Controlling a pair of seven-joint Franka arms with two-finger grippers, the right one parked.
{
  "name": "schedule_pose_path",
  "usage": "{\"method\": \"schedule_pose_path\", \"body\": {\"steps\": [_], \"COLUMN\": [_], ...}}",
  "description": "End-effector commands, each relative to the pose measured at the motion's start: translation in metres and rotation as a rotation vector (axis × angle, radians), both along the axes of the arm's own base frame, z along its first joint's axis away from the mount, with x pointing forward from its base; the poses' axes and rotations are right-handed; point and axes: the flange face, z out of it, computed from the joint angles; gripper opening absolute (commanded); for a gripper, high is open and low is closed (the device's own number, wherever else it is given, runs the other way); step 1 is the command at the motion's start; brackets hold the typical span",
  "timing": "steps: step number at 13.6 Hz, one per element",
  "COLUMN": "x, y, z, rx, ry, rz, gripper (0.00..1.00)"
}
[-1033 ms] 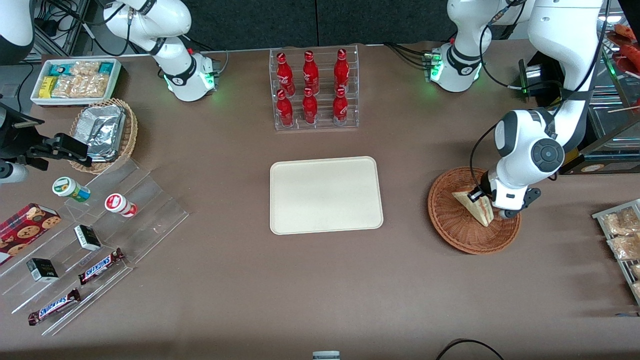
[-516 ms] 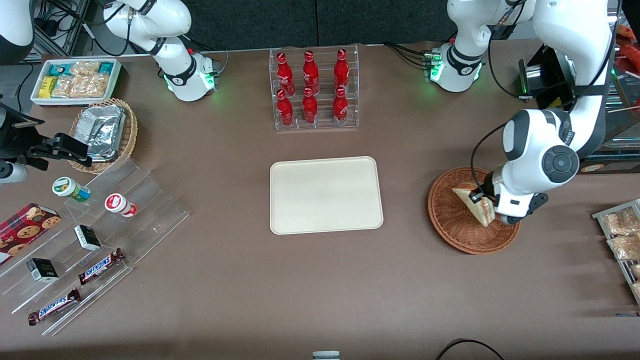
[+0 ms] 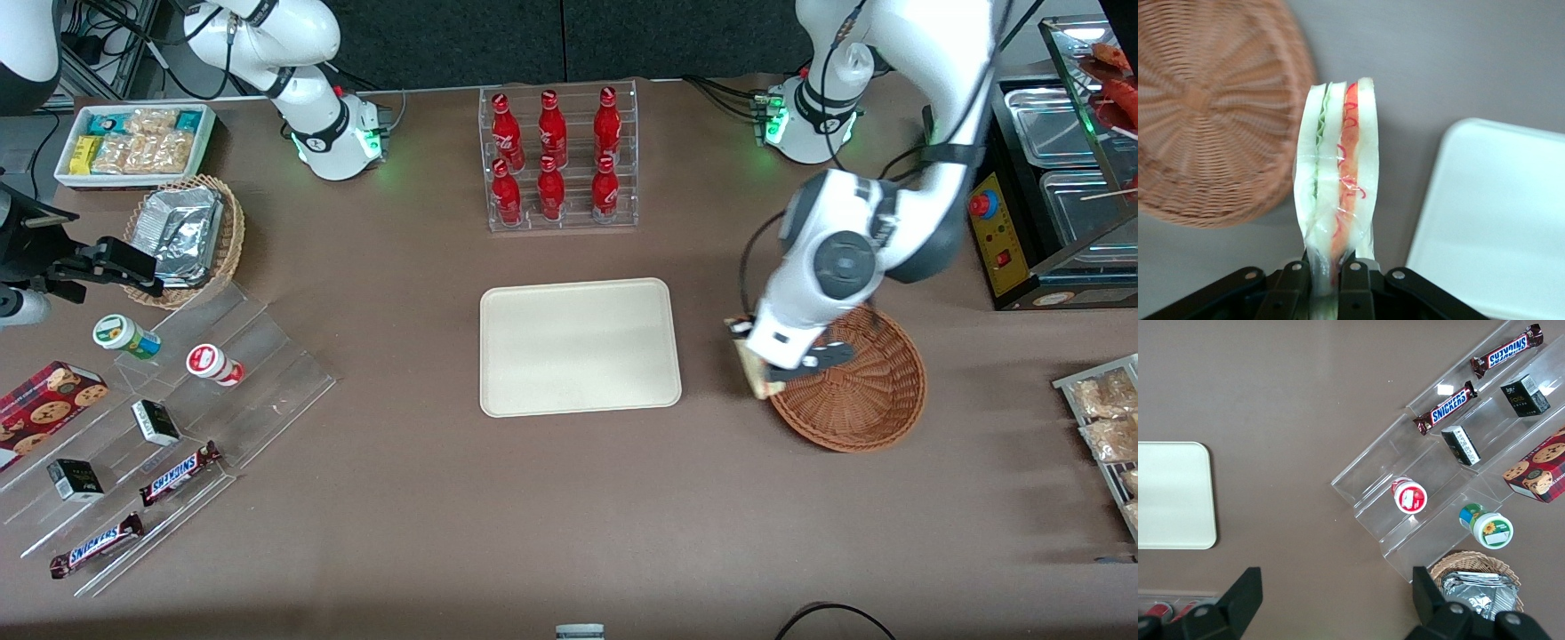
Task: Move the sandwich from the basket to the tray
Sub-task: 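Carry the sandwich with the left gripper over the cream tray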
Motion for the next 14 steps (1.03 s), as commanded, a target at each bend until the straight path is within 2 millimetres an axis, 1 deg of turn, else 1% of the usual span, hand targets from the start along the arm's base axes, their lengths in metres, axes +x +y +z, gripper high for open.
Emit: {"method": "schedule_pose_path", "body": {"steps": [1, 2, 3, 5, 7, 8, 10, 11, 12, 14], "x": [-0.001, -0.001, 0.000, -0.008, -0.008, -0.012, -0.017, -0.022, -0.024, -0.036], "y": [-0.050, -0.076, -0.097, -0.136, -0.158, -0.171, -0.191, -0.201, -0.207, -0.225], "z": [0.001, -0.003, -0.012, -0.023, -0.032, -0.035, -0.045, -0.052, -0.061, -0.076], "rx": [-0.010, -0.017, -0.017, -0.022, -0.030, -0.042, -0.059, -0.077, -0.084, -0.075], "ry": [0.003, -0.003, 0.000, -0.004, -0.006, -0.001, 0.012, 0.030, 0.048, 0.060], "rz": [-0.094, -0.132, -0.160, -0.219, -0.246, -0.260, -0.273, -0.269, -0.258, -0.258], "gripper": [0.00, 0.00, 0.00, 0.00, 0.00, 0.00, 0.00, 0.00, 0.00, 0.00]}}
